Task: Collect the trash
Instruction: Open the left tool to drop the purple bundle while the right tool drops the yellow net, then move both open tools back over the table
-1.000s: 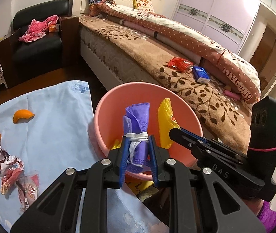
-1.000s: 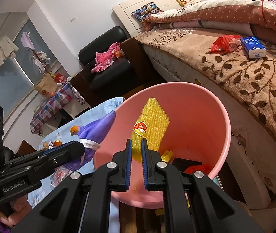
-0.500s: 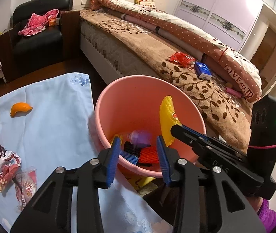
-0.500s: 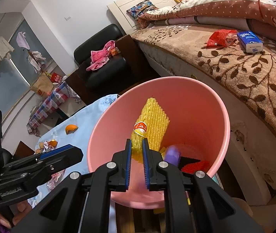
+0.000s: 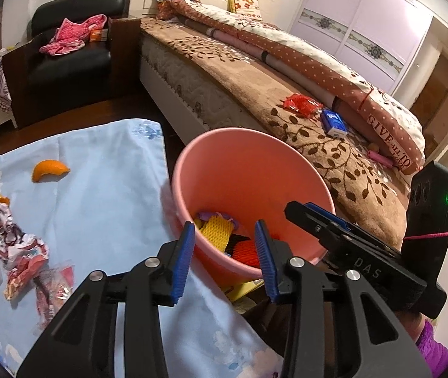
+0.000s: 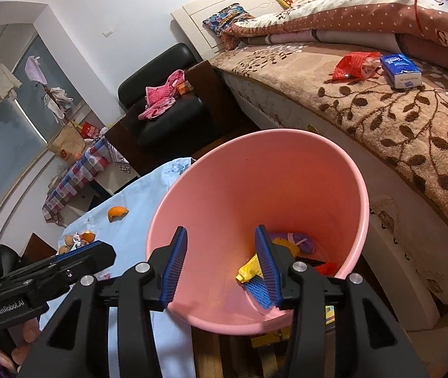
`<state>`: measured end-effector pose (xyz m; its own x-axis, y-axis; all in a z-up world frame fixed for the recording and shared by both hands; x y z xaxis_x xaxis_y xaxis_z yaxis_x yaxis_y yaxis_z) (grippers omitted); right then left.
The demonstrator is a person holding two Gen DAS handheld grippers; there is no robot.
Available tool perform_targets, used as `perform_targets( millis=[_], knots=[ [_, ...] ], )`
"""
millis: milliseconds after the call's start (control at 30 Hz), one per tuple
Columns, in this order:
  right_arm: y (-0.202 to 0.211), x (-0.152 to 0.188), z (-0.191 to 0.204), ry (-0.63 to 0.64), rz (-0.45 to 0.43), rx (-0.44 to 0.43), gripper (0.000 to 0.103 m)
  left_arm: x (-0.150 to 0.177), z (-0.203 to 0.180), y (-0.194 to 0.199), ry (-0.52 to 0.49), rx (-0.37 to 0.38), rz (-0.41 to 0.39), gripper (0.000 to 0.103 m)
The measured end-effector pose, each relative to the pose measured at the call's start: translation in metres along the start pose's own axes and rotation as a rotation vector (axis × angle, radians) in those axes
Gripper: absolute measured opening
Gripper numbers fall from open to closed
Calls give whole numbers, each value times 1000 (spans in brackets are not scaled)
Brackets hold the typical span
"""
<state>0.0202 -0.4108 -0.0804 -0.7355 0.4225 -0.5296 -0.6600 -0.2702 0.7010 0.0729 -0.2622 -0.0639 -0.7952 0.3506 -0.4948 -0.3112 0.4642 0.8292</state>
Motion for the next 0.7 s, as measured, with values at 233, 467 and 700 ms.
perform_targets(
  millis=[233, 467, 700],
  knots=[
    [6, 2, 12, 21, -5, -3, 44, 9, 28, 20, 62, -22, -24, 40],
    [8, 4, 26, 51, -4, -10, 44, 23, 59, 44, 115, -59, -53, 40],
    [11, 7, 42, 77, -4, -20, 44, 39, 88, 63, 155, -95, -72, 40]
  ],
)
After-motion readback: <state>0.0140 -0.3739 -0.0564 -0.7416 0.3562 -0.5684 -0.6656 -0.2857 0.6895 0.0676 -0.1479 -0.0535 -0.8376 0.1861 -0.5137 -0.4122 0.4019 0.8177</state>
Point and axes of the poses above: each gripper's, at about its wrist camera, not at the fingertips, and y roughly against the way its jaws point, z to its left, x to its underside, the point moved 7 cm from there along -y, roughly the way its jaws point, and after that the axes turned 9 degrees about z, right-handed, at the moved point
